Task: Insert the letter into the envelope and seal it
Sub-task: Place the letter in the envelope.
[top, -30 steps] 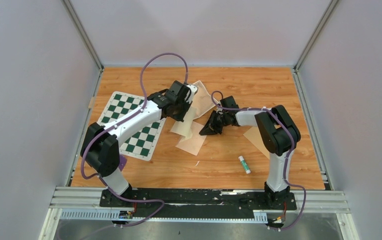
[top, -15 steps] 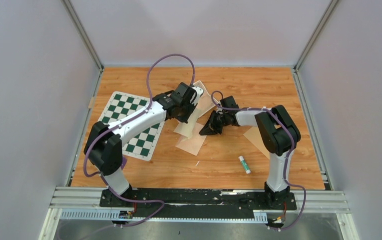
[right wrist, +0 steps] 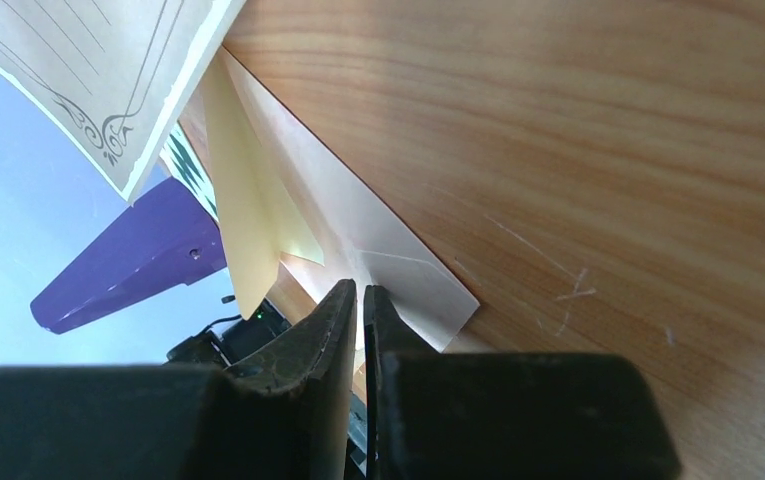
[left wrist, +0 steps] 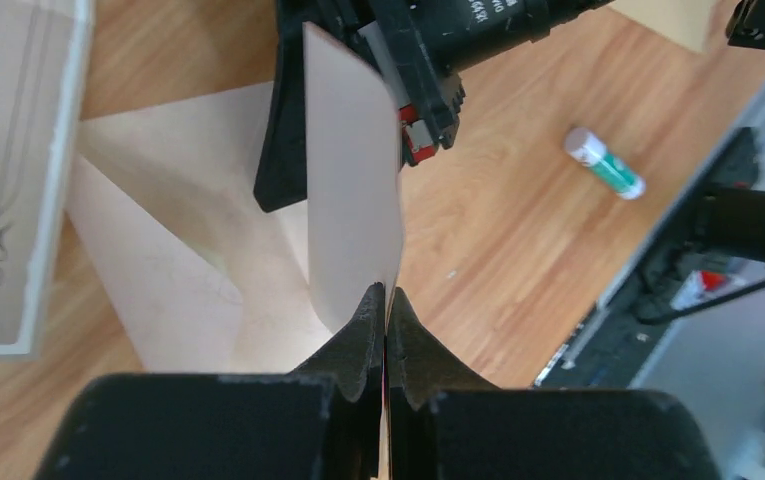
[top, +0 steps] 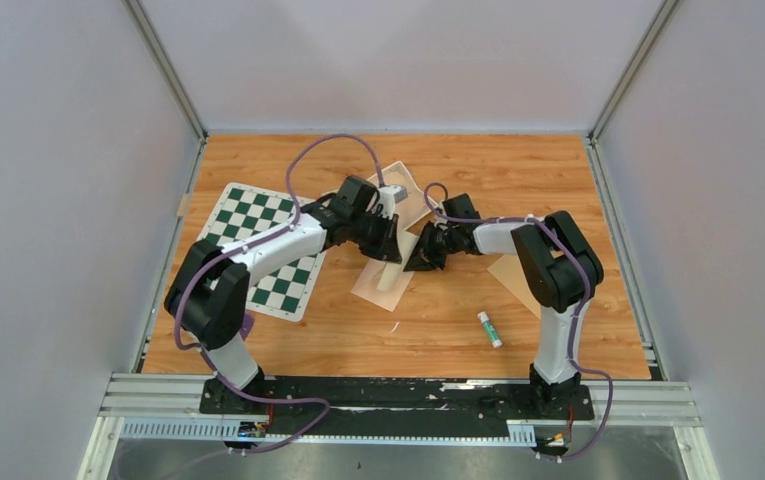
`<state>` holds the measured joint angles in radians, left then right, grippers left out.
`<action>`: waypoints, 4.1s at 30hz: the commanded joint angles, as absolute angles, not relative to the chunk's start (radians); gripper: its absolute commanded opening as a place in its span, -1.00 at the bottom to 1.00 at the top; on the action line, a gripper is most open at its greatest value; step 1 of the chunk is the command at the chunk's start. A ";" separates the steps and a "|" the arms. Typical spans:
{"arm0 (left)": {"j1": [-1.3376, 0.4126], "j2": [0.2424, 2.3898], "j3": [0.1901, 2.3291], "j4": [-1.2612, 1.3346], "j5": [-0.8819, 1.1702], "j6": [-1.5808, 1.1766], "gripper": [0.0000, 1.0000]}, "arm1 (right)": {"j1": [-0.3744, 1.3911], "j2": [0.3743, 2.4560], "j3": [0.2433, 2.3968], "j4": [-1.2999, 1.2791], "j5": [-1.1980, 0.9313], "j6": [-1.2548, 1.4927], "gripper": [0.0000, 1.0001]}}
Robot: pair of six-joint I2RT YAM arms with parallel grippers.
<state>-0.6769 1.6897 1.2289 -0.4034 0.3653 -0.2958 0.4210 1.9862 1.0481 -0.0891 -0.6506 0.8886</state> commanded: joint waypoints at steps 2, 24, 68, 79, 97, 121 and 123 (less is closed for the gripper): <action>-0.502 1.692 1.138 -0.170 0.821 -0.492 -1.00 | 0.410 1.973 0.985 -0.113 -0.589 0.876 -0.79; -0.462 1.586 1.307 -0.262 0.645 -0.357 -1.00 | 0.316 1.569 0.992 -0.216 -0.809 0.204 -0.34; -0.123 1.233 1.231 -0.469 0.611 -0.237 -1.00 | 0.553 1.747 1.342 -0.674 -0.669 -1.273 -1.00; -0.286 1.084 1.215 -0.387 0.808 0.076 -1.00 | 0.575 1.765 1.528 -0.758 -0.254 -0.507 -1.00; -0.335 1.050 1.149 -0.602 0.890 0.934 -1.00 | 0.446 1.828 1.777 -1.072 -0.596 -0.267 -1.00; -0.601 1.307 1.413 -0.975 0.651 1.691 -1.00 | 0.592 1.893 1.970 -1.234 -0.619 -0.525 -1.00; -0.614 1.310 1.420 -0.976 0.609 1.671 -1.00 | 0.599 1.886 1.962 -1.234 -0.614 -0.522 -1.00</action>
